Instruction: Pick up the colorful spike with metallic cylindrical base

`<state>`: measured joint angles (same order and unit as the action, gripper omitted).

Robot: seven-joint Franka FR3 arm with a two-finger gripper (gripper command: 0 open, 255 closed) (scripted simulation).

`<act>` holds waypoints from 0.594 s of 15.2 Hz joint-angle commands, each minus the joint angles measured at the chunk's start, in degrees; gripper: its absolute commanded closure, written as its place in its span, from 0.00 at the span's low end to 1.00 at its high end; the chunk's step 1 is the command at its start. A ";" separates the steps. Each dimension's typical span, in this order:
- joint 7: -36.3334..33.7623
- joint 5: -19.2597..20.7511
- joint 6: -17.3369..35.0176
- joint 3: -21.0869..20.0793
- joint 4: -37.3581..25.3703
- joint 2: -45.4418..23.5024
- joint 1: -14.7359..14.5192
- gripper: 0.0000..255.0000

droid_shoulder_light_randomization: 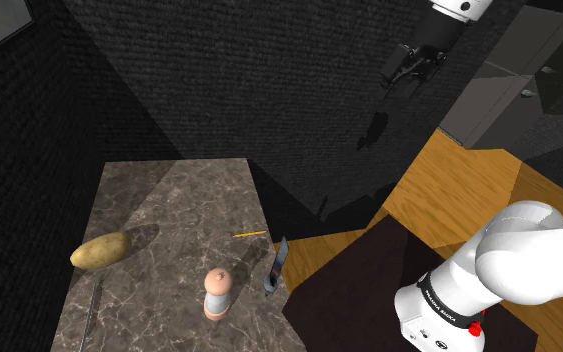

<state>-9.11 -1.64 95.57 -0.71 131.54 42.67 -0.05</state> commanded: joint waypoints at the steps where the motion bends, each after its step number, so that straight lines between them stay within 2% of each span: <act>1: 0.00 0.00 0.00 0.00 0.00 0.00 0.00 0.00; 9: -8.62 -3.76 9.02 -8.24 11.68 1.48 -2.48 0.00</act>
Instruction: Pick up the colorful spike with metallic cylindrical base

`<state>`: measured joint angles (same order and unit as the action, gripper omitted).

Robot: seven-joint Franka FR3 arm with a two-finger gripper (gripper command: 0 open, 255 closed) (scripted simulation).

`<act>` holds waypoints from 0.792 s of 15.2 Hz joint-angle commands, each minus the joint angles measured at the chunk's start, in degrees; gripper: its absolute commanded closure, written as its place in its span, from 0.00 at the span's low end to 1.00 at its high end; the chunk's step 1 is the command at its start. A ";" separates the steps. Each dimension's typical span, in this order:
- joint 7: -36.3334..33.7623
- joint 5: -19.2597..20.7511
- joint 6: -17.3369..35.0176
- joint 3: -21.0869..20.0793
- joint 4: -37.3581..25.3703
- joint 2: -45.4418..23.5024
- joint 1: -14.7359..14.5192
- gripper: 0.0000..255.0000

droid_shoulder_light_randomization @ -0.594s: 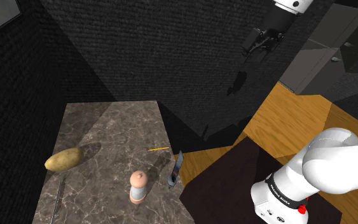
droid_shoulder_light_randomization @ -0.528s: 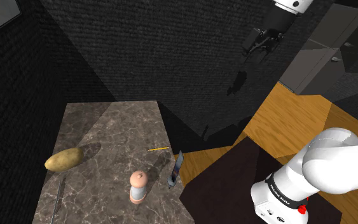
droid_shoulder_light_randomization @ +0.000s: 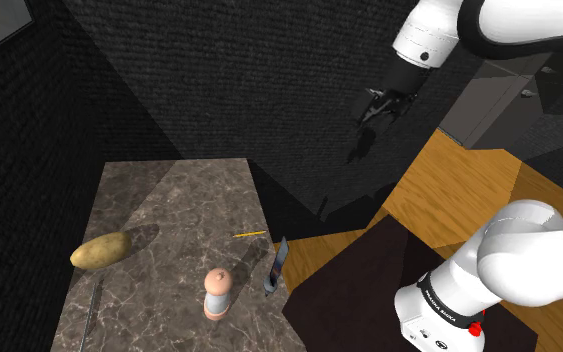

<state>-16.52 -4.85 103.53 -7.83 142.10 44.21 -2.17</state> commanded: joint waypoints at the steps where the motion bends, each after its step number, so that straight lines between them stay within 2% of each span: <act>1: -2.32 -1.09 2.27 -2.22 2.31 -0.23 -0.76 0.00; 7: -9.18 -4.47 10.13 -9.23 8.05 -3.25 -3.17 0.00; 12: -15.28 -6.89 17.53 -15.64 10.84 -8.65 -4.79 0.00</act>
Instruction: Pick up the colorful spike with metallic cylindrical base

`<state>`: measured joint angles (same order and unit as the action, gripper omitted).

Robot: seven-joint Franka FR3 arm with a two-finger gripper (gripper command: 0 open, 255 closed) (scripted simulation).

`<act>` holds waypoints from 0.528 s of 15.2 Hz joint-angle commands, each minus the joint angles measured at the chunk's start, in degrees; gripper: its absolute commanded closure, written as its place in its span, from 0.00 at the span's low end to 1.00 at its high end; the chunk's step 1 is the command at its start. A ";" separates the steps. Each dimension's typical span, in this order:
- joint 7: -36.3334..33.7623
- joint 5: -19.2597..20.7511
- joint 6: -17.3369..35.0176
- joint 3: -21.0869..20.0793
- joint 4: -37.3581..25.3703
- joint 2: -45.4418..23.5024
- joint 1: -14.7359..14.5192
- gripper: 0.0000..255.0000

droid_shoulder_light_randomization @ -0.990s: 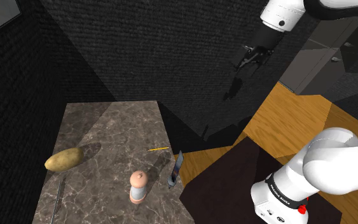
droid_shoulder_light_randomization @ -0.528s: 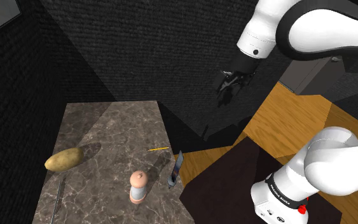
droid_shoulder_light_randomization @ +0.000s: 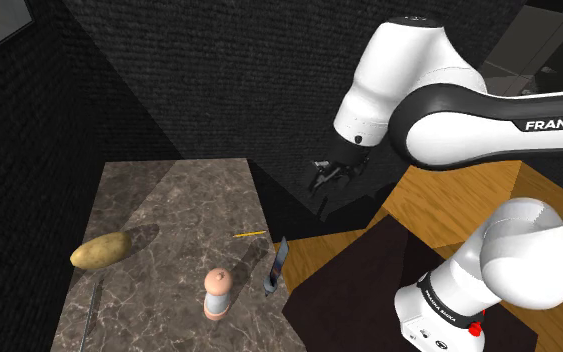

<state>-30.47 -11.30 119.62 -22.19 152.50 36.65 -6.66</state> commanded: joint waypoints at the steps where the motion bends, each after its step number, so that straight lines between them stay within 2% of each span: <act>1: -2.61 -0.80 3.01 -2.63 0.77 -2.50 -0.51 0.00; 5: -8.20 -1.34 9.49 -8.27 1.26 -9.20 -0.71 0.00; 8: -13.17 -0.24 14.46 -12.81 0.79 -15.33 0.02 0.00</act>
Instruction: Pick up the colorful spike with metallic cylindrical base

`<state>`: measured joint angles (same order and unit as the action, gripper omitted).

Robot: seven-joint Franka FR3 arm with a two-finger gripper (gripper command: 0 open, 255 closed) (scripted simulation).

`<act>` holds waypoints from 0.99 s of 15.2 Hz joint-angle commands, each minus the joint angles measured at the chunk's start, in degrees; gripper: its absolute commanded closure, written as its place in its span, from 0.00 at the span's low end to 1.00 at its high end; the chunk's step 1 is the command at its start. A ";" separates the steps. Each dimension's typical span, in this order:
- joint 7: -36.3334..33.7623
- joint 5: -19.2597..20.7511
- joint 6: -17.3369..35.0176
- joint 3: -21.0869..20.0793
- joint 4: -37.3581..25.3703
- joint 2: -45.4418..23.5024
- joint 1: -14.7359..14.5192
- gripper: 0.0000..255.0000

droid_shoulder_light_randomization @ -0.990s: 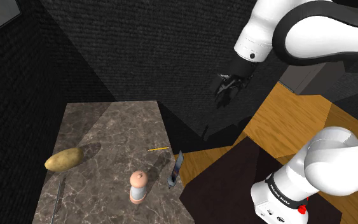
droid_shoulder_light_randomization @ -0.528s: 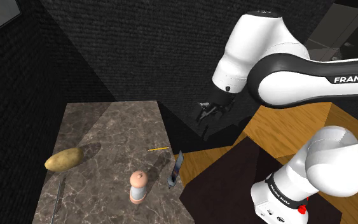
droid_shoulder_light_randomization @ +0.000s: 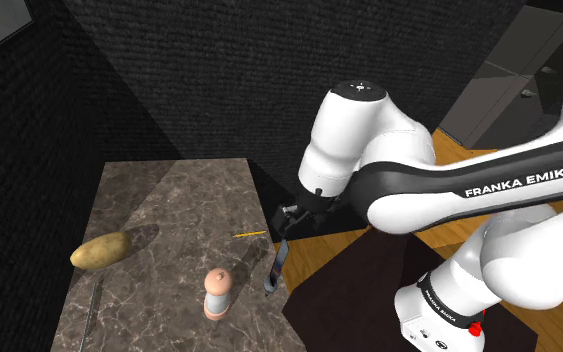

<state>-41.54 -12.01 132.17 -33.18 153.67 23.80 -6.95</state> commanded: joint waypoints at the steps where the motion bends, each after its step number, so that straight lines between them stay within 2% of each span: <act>1: -4.00 1.28 3.55 -3.40 -0.70 -4.74 0.77 0.00; 2: -6.07 2.38 5.18 -5.01 -1.09 -7.11 1.36 0.00; 7: -8.33 4.77 9.48 -6.61 -0.21 -10.96 2.69 0.00; 10: -10.65 7.68 13.09 -7.87 0.44 -14.40 4.13 0.00; 12: -10.65 7.69 13.09 -7.84 0.44 -14.40 4.10 0.00; 13: -10.62 7.63 13.13 -7.83 0.52 -14.36 4.08 1.00; 15: -10.59 7.61 13.12 -7.82 0.53 -14.33 4.07 1.00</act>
<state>-52.12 -4.44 145.24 -40.99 154.17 9.51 -2.89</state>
